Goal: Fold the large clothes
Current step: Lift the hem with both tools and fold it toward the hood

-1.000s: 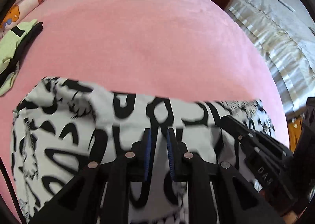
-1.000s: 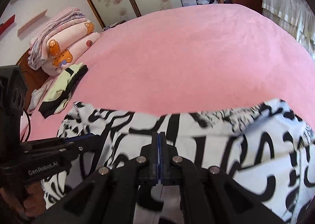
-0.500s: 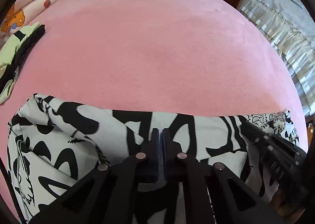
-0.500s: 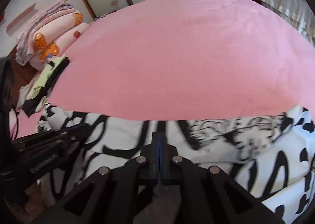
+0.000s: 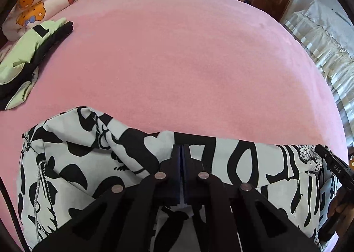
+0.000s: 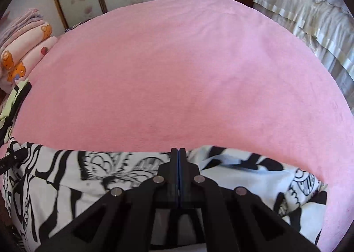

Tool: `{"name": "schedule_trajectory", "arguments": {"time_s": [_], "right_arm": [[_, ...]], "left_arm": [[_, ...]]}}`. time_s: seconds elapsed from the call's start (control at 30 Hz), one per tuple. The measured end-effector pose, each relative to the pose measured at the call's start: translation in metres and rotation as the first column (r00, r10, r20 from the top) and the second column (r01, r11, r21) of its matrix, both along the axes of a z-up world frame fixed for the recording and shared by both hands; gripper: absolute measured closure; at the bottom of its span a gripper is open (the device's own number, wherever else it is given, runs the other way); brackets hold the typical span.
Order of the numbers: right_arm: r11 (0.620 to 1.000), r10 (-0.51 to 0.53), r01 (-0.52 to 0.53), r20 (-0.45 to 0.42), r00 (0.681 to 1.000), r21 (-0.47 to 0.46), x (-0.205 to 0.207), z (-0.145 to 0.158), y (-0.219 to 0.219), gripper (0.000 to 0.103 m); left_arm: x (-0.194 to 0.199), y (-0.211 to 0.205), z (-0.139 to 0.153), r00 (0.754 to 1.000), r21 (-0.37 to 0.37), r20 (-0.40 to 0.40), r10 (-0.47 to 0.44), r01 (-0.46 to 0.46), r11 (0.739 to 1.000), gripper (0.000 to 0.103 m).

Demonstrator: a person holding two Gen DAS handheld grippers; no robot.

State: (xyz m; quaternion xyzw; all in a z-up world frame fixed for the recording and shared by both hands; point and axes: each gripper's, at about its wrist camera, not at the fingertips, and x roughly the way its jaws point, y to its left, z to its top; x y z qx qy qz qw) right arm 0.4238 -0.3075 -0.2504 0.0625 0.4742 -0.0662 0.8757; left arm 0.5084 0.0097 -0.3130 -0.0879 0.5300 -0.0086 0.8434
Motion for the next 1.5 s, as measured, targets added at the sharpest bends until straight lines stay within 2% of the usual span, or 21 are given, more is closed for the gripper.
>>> {"name": "schedule_trajectory", "arguments": {"time_s": [0.1, 0.2, 0.3, 0.47, 0.6, 0.83, 0.93, 1.07, 1.27, 1.4, 1.5], "right_arm": [[1.000, 0.006, -0.006, -0.004, 1.000, -0.008, 0.002, -0.004, 0.000, 0.103], [1.000, 0.000, 0.000, -0.008, 1.000, -0.018, 0.001, -0.008, 0.001, 0.103], [1.000, -0.031, 0.031, -0.005, 1.000, 0.005, 0.000, -0.008, -0.001, 0.103], [0.999, -0.031, 0.031, -0.009, 0.999, 0.017, 0.004, -0.007, -0.007, 0.103], [1.000, -0.019, 0.019, -0.015, 1.000, 0.016, 0.005, -0.006, -0.007, 0.103], [1.000, -0.009, 0.009, -0.015, 1.000, 0.024, 0.004, -0.008, -0.009, 0.103], [1.000, 0.003, -0.003, -0.024, 1.000, 0.030, 0.005, -0.010, -0.011, 0.103], [0.996, -0.003, 0.006, -0.033, 0.999, 0.084, 0.005, -0.018, -0.020, 0.103], [0.993, -0.024, 0.028, -0.034, 0.999, 0.115, 0.004, -0.023, -0.026, 0.103], [0.993, -0.026, 0.030, -0.038, 0.999, 0.112, 0.000, -0.010, -0.025, 0.103], [0.993, -0.030, 0.034, -0.042, 0.999, 0.116, -0.012, 0.000, -0.026, 0.103]], "left_arm": [[-0.003, 0.012, 0.001, 1.000, -0.034, 0.000, 0.030, -0.030, 0.999, 0.101], [-0.001, 0.020, 0.005, 0.999, -0.005, 0.019, 0.047, -0.046, 0.999, 0.101], [0.001, 0.027, 0.007, 0.998, -0.025, 0.020, 0.061, -0.060, 0.998, 0.101], [0.003, 0.045, 0.012, 0.991, 0.049, 0.044, 0.130, -0.132, 0.990, 0.101], [0.002, 0.072, 0.007, 0.982, 0.018, 0.026, 0.186, -0.187, 0.982, 0.101], [0.000, 0.082, -0.011, 0.993, 0.068, 0.005, 0.115, -0.116, 0.991, 0.101], [0.000, 0.089, -0.019, 0.993, 0.033, -0.004, 0.114, -0.114, 0.993, 0.102], [0.001, 0.097, -0.028, 0.995, 0.001, -0.013, 0.099, -0.099, 0.995, 0.102], [0.015, 0.088, -0.031, 1.000, 0.122, -0.014, 0.007, -0.006, 0.992, 0.102], [0.015, 0.090, -0.019, 0.999, 0.127, -0.016, -0.029, 0.031, 0.991, 0.102], [0.007, 0.087, -0.012, 0.997, 0.172, -0.014, -0.072, 0.073, 0.982, 0.102]]}}
